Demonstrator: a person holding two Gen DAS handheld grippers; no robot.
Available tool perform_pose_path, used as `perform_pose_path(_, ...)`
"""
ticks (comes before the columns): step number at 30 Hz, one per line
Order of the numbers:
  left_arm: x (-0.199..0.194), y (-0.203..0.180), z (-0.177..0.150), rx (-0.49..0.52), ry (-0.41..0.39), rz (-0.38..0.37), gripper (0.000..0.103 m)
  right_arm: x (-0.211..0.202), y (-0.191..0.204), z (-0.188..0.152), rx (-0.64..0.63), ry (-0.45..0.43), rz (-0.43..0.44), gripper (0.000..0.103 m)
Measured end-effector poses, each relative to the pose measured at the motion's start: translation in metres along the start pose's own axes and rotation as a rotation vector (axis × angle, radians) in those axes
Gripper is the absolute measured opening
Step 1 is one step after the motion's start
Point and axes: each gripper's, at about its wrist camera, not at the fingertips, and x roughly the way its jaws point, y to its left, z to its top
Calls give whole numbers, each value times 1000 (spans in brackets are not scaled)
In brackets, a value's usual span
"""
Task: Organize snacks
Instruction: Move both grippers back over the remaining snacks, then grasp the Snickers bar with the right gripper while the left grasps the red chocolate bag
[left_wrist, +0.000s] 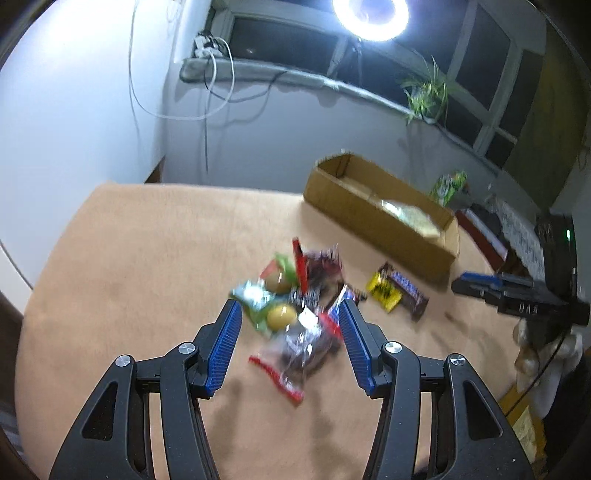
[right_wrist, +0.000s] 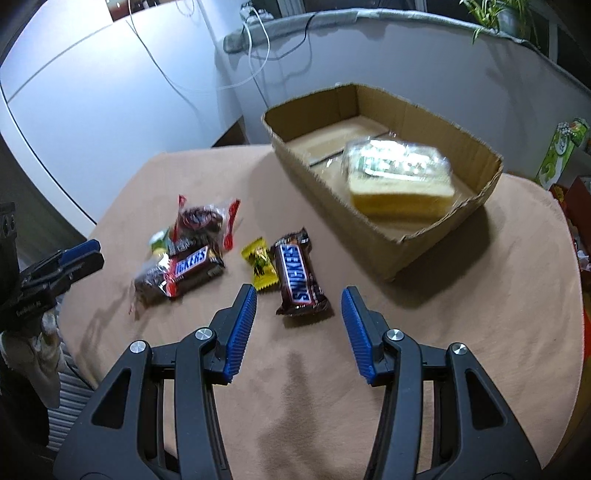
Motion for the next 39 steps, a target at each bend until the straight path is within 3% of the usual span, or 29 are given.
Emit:
perform_pose_path(6,14,-1,-18,36,58,-2,53,14,2,-1,-12,36,-2,50)
perform_pose_path(20,41,-6,-24,121,133,3,53,55,3,12,-43,99,-42,50)
perform_pose_path(22,43,-7,-24,125,139,-3,53,61,4,15,-50,112,-44,41)
perform_pose_path(32,50,-8,-25,132,155,-21,53,79,8,20,-74,133,-57,40)
perform_pose_path(39,57,-9,-26,132,168,-37,52,82,15,22,-94,134,-67,32)
